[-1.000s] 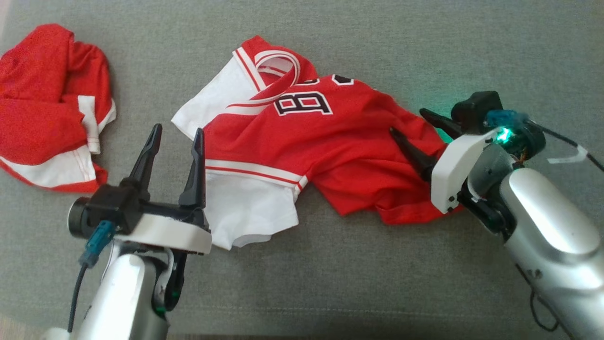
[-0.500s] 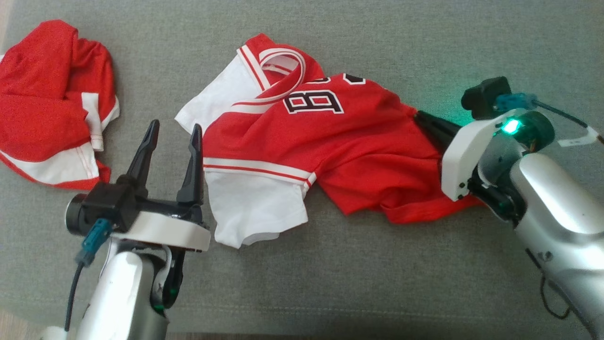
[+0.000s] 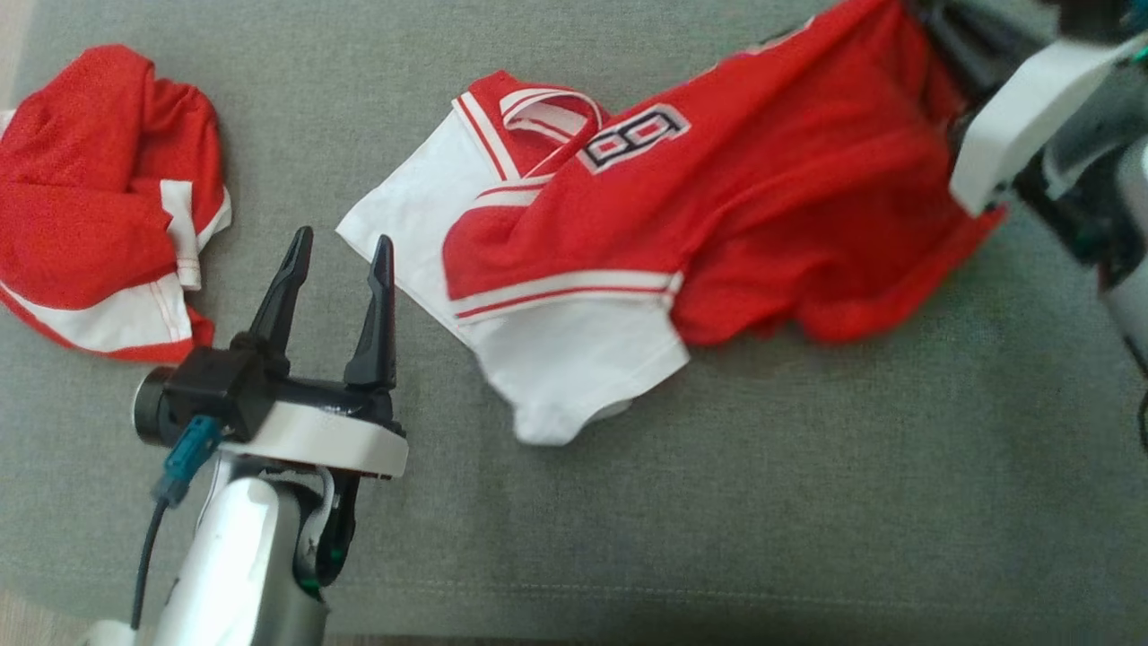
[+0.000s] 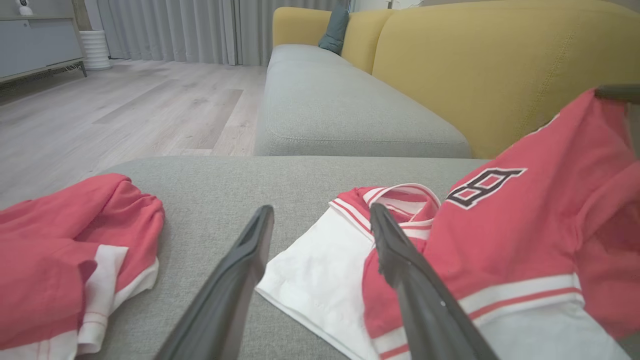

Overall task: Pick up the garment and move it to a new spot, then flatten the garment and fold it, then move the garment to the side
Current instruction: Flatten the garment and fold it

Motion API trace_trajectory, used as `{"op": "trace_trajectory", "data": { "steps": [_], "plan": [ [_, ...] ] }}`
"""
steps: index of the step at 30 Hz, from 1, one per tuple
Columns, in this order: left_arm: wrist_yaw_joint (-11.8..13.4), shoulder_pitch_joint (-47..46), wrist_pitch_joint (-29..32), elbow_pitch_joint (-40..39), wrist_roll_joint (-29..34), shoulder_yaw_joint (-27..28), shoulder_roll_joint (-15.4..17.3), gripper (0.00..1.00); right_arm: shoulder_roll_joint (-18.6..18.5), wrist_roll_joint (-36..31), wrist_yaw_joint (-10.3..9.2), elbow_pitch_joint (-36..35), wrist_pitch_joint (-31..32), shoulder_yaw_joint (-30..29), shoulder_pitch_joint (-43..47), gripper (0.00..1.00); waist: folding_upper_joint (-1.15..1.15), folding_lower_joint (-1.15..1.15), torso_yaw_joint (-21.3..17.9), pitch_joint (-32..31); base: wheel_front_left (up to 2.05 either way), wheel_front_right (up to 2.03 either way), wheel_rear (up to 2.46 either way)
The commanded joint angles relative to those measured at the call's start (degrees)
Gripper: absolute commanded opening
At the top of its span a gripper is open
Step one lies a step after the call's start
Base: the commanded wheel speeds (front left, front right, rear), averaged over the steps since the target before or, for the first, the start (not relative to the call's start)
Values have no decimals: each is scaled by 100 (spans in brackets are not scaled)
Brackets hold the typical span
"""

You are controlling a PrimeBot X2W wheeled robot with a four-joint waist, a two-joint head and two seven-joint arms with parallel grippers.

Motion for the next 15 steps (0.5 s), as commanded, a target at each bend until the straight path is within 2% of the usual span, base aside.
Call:
{"op": "trace_trajectory", "data": {
  "steps": [1, 6, 9, 10, 12, 13, 15],
  "plan": [
    [-38, -116, -70, -165, 61, 254, 29, 100, -68, -106, -5, -147, -120, -109, -139, 0, 0, 0, 4, 6, 0, 0, 0],
    [-80, -132, -70, -158, 92, 256, -9, 100, 194, -578, -5, 378, -519, -334, -277, 0, 0, 0, 28, 46, 0, 0, 0],
    [-104, -147, -70, -148, 100, 262, -31, 100, 545, -821, -5, 990, -848, -497, -82, 0, 0, 0, 35, 66, 0, 0, 0],
    [-114, -151, -70, -142, 103, 260, -38, 100, 671, -871, -5, 1213, -945, -542, -1, 8, 0, 0, 40, 72, 0, 0, 0],
    [-133, -155, -70, -124, 114, 250, -51, 100, 909, -934, -5, 1632, -1183, -692, 162, 92, 0, 0, 47, 66, 0, 0, 0],
    [-140, -151, -70, -114, 120, 249, -57, 100, 1029, -959, -5, 1816, -1331, -802, 244, 100, 0, 0, 46, 50, 0, 0, 0],
    [-151, -125, -70, -95, 132, 258, -63, 100, 1246, -1040, -5, 2099, -1686, -1048, 395, 100, 0, 0, 26, 4, 0, 0, 0]
  ]
}}
